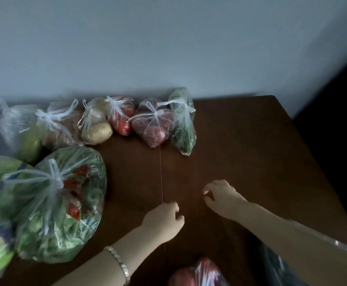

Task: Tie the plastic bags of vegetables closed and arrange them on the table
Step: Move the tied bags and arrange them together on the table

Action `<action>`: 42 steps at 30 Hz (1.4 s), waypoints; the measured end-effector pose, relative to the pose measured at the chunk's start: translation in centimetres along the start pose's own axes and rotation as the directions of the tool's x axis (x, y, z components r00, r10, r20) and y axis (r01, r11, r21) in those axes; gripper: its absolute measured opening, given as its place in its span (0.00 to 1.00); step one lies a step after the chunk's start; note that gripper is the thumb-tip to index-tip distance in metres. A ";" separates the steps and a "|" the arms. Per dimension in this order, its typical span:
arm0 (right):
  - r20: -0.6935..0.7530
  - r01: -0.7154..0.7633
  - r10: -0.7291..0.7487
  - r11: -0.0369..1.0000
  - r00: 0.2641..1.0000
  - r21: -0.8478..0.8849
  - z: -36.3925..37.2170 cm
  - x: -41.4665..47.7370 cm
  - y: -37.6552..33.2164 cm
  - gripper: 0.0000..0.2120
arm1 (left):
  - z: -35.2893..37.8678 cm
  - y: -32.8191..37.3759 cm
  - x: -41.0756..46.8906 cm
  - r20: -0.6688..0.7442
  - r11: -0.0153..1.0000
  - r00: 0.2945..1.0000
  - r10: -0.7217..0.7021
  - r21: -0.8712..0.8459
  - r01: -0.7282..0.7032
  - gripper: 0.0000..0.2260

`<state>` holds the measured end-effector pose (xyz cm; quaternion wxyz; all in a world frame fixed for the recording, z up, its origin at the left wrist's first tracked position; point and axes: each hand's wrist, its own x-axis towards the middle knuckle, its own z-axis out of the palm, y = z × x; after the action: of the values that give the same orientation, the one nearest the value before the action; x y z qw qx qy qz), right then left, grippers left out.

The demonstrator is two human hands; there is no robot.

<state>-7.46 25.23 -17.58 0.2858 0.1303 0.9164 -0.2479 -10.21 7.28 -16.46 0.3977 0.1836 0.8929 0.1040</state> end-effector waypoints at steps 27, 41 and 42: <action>-0.157 -0.467 0.446 0.769 0.881 -0.437 4.6 -19.2 14.0 0.19 | 10.7 3.4 -12.5 0.173 0.999 0.985 -0.018 0.041 0.011 0.10; -0.244 -0.233 0.269 0.958 0.932 0.165 2.9 -16.1 8.4 0.04 | 3.9 -2.7 -8.7 -0.294 0.860 0.911 -0.291 -0.498 0.114 0.12; -0.244 -0.213 0.258 0.957 0.935 0.196 2.9 -15.3 7.0 0.04 | 3.1 -3.2 -8.1 -0.302 0.844 0.900 -0.315 -0.522 0.120 0.13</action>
<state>8.80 28.09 -13.37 0.1753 0.2950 0.9003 -0.2677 -3.68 1.19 -14.17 0.2617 -0.0514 0.9113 0.3137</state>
